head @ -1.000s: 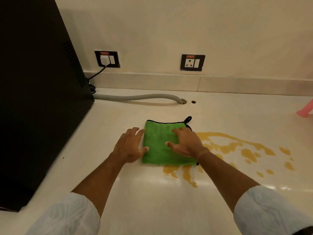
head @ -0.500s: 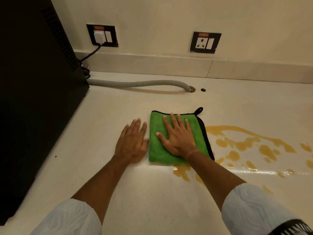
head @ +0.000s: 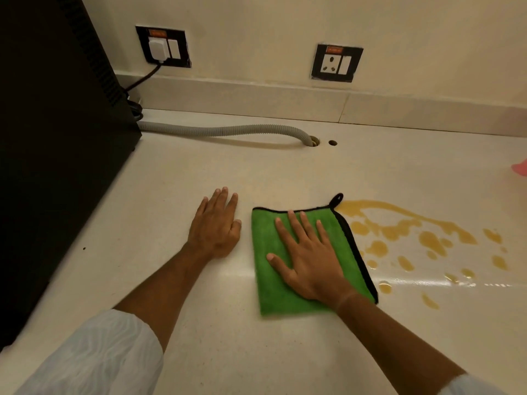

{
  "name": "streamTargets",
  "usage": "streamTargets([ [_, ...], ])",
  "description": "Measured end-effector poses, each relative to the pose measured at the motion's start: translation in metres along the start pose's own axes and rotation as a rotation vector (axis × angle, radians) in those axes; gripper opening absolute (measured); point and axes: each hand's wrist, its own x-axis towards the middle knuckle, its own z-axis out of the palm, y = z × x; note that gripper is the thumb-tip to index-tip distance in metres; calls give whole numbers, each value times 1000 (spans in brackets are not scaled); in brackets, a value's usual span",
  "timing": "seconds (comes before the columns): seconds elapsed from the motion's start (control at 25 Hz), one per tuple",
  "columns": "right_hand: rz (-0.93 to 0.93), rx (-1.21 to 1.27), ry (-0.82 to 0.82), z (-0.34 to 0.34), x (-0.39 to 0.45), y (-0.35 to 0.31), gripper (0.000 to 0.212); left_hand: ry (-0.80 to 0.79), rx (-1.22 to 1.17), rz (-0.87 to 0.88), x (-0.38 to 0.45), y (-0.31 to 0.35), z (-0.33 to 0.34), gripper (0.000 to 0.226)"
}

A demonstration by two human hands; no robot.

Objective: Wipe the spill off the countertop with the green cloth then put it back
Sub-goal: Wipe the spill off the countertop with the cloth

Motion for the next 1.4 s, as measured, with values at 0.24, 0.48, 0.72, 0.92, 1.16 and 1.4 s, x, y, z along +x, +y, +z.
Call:
streamTargets([
  [0.24, 95, -25, 10, -4, -2, 36, 76, -24, -35, -4, 11, 20, 3, 71],
  [0.48, 146, 1, -26, -7, 53, 47, 70, 27, -3, -4, 15, 33, 11, 74],
  [0.72, 10, 13, 13, -2, 5, 29, 66, -7, 21, -8, 14, 35, 8, 75],
  [0.92, 166, 6, 36, -2, -41, 59, 69, -40, 38, -40, 16, 43, 5, 70],
  [1.16, 493, 25, 93, -15, 11, 100, 76, -31, 21, -23, 20, 51, 12, 72],
  [1.4, 342, -31, -39, -21, 62, 117, 79, -17, 30, -27, 22, 51, 16, 76],
])
